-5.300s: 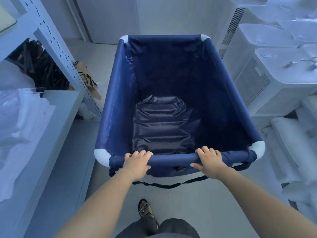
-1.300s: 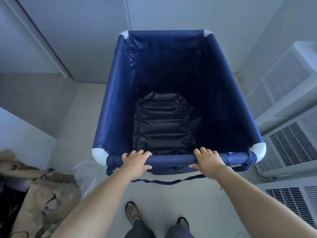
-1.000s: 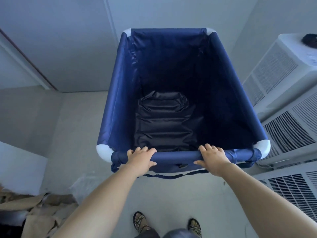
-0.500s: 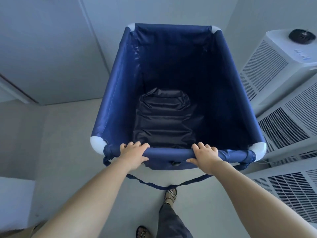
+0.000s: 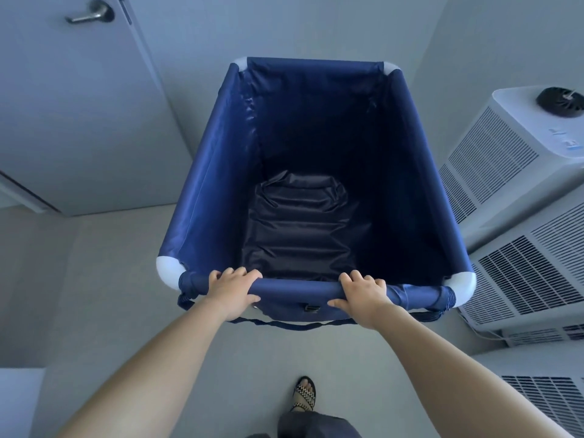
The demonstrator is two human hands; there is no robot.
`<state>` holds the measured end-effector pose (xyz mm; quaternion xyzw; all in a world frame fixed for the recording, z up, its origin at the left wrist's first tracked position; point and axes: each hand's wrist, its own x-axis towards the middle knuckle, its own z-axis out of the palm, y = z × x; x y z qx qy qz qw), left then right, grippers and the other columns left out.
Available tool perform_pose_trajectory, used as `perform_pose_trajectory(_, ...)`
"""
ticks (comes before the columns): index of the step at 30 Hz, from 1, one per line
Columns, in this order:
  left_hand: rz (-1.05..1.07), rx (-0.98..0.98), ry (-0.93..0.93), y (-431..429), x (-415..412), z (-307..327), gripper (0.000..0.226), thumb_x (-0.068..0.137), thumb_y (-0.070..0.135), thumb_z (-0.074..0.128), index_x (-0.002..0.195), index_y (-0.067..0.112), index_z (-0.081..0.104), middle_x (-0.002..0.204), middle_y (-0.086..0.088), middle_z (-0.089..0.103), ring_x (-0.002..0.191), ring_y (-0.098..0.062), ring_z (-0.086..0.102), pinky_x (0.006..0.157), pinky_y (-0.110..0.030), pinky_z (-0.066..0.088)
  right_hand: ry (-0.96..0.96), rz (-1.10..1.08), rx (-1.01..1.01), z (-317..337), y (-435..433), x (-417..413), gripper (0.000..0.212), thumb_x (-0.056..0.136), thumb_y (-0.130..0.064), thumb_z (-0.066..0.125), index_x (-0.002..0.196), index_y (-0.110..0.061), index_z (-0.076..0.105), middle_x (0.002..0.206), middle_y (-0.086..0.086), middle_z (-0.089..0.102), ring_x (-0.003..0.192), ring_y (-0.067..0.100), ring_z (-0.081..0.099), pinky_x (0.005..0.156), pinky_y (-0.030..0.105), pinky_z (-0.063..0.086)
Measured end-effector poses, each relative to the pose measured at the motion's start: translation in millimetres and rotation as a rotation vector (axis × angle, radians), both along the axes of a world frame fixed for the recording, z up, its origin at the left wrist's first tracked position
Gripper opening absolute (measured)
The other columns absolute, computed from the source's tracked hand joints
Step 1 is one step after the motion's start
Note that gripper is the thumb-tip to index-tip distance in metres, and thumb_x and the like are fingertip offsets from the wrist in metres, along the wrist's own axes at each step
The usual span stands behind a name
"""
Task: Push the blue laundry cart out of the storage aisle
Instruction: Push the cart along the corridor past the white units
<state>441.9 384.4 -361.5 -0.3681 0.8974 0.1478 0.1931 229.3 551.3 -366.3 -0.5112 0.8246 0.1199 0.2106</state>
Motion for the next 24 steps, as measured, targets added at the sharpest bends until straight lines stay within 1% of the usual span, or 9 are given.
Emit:
perform_pose_trajectory(7, -0.004, -0.034, -0.032, -22.5, -25.5, -0.7, 0.030, 0.096, 0.039, 0.043, 0.125, 0.032, 0.038, 0.121, 0.003, 0.047, 0.115, -0.022, 0.040, 0.102, -0.042, 0.024, 0.036, 0.041, 0.010, 3.5, -28.4, -27.4, 0.057, 0.091, -0.061, 0.036, 0.126, -0.016, 0.037, 0.120, 0.007, 0.048, 0.106, 0.028, 0.051, 0.088, 0.039, 0.036)
perform_pose_trajectory(11, -0.022, -0.022, -0.021, -31.5, -30.5, -1.8, 0.031, 0.098, 0.031, 0.043, 0.127, 0.034, 0.036, 0.120, 0.003, 0.046, 0.115, -0.022, 0.039, 0.102, -0.043, 0.024, 0.041, 0.046, 0.007, 3.1, -35.9, -35.3, 0.056, 0.090, -0.061, 0.035, 0.124, -0.017, 0.037, 0.120, 0.007, 0.048, 0.106, 0.028, 0.051, 0.089, 0.039, 0.036)
perform_pose_trajectory(14, -0.061, -0.005, -0.009, -40.0, -30.9, -1.6, 0.034, 0.098, 0.025, 0.043, 0.130, 0.034, 0.034, 0.120, 0.004, 0.047, 0.114, -0.022, 0.040, 0.098, -0.042, 0.027, 0.064, 0.059, -0.010, 1.7, -38.6, -37.8, 0.055, 0.090, -0.061, 0.035, 0.121, -0.016, 0.039, 0.118, 0.006, 0.050, 0.105, 0.027, 0.051, 0.088, 0.039, 0.036)
perform_pose_trajectory(18, -0.137, -0.020, 0.002, -48.8, -30.6, -4.0, 0.034, 0.097, 0.023, 0.044, 0.129, 0.030, 0.034, 0.119, 0.003, 0.048, 0.114, -0.021, 0.042, 0.092, -0.040, 0.032, 0.101, 0.090, -0.019, 0.0, -41.7, -38.0, 0.054, 0.091, -0.060, 0.036, 0.118, -0.014, 0.041, 0.117, 0.004, 0.052, 0.104, 0.025, 0.053, 0.084, 0.037, 0.036)
perform_pose_trajectory(21, -0.154, -0.016, 0.026, -54.9, -30.9, -7.3, 0.032, 0.096, 0.021, 0.044, 0.126, 0.029, 0.036, 0.117, 0.002, 0.048, 0.113, -0.021, 0.042, 0.090, -0.040, 0.032, 0.112, 0.072, -0.014, -0.3, -45.2, -37.1, 0.054, 0.091, -0.060, 0.036, 0.118, -0.014, 0.042, 0.116, 0.002, 0.051, 0.104, 0.024, 0.053, 0.085, 0.036, 0.036)
perform_pose_trajectory(24, -0.177, -0.007, 0.035, -62.6, -30.1, -9.2, 0.035, 0.095, 0.019, 0.045, 0.127, 0.029, 0.035, 0.118, 0.002, 0.047, 0.114, -0.021, 0.041, 0.086, -0.039, 0.029, 0.115, 0.044, 0.023, 0.3, -50.8, -33.5, 0.054, 0.091, -0.060, 0.035, 0.118, -0.014, 0.041, 0.117, 0.002, 0.050, 0.105, 0.023, 0.052, 0.086, 0.036, 0.036)
